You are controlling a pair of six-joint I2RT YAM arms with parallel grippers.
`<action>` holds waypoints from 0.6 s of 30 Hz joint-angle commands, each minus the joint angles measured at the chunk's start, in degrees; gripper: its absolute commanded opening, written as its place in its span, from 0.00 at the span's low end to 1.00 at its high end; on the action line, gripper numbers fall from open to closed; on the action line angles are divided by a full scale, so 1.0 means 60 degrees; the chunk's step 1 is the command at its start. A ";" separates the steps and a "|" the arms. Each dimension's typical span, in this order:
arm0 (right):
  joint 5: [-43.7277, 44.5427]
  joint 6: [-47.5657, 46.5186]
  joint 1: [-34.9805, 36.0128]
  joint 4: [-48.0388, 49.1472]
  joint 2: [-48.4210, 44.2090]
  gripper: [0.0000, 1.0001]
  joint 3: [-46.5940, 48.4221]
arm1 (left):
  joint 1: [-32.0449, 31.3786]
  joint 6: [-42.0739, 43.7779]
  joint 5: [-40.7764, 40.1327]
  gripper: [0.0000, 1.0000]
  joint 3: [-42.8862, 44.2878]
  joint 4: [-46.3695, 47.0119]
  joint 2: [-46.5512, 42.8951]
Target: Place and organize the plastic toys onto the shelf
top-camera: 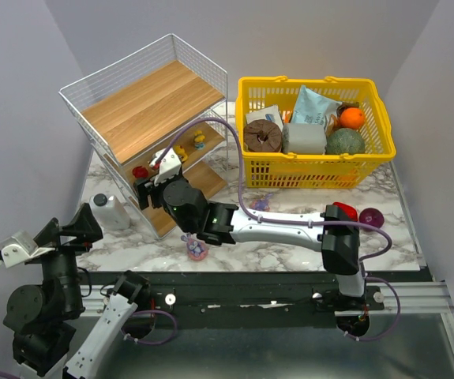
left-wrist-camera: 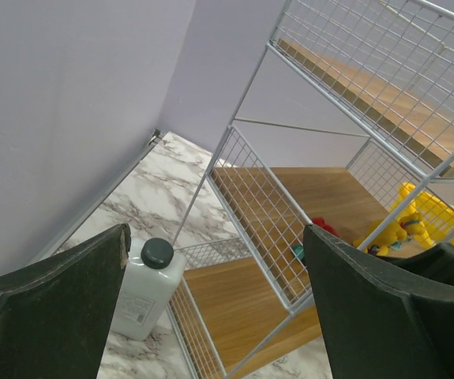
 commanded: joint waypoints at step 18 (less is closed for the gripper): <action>0.0476 -0.0692 0.0054 0.0304 0.1299 0.49 0.1672 | -0.0189 0.0114 0.0094 0.99 0.0347 -0.0026 -0.0495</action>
